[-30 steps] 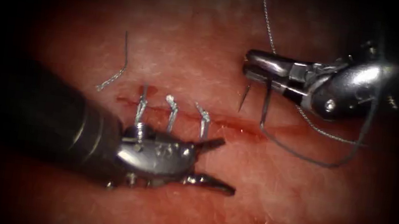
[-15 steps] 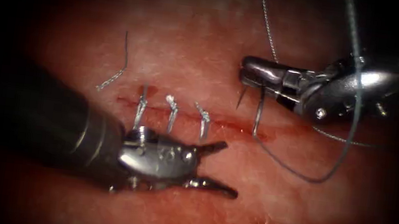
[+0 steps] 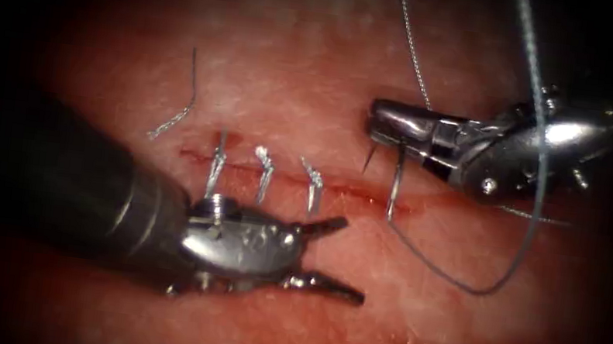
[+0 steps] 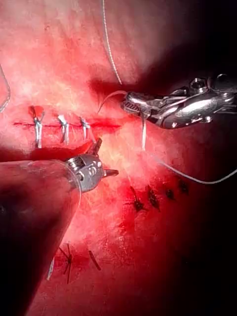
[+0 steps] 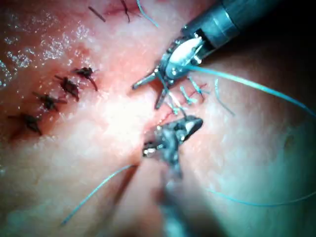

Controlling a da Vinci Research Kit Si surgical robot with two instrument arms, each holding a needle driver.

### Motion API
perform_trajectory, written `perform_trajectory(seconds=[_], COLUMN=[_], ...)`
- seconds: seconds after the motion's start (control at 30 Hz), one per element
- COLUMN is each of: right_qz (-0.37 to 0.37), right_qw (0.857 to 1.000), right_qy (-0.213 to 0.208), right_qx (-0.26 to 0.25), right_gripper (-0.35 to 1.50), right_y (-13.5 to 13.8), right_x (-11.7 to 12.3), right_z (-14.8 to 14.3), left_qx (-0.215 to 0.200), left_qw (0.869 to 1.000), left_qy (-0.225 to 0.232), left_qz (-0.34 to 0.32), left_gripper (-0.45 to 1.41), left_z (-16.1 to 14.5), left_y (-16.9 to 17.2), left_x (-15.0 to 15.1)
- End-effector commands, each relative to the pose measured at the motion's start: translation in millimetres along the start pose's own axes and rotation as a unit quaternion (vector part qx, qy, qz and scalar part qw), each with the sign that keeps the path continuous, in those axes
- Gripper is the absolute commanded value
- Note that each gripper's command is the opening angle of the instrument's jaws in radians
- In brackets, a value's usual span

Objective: Wound Closure

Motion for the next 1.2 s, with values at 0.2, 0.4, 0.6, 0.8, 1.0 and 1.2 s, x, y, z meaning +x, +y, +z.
perform_trajectory(seconds=[0.2,0.4,0.6,0.8,1.0,1.2], right_qz=[-0.027,-0.037,-0.056,-0.062,-0.005,0.078], right_qw=[1.000,0.999,0.998,0.998,1.000,0.996], right_qy=[0.000,0.004,0.007,0.006,0.000,-0.017], right_qx=[-0.003,-0.009,0.001,0.003,0.019,0.037], right_gripper=[-0.35,-0.35,-0.35,-0.35,-0.35,-0.35], right_y=[-1.6,-3.8,-7.3,-8.7,-9.3,-9.3], right_x=[0.0,0.2,0.3,-0.1,0.0,-1.0], right_z=[0.7,1.1,0.9,1.0,1.0,1.0], left_qx=[-0.002,-0.002,-0.002,-0.003,-0.004,0.000], left_qw=[1.000,1.000,1.000,1.000,1.000,1.000], left_qy=[-0.001,-0.001,-0.001,-0.002,-0.002,-0.005], left_qz=[-0.001,-0.001,-0.001,-0.002,-0.002,-0.001], left_gripper=[0.49,0.49,0.49,0.49,0.47,0.47], left_z=[0.4,0.4,0.3,0.1,0.0,0.0], left_y=[0.8,0.7,0.7,0.6,0.3,0.2], left_x=[-0.8,-0.8,-0.8,-0.7,-0.7,-0.8])
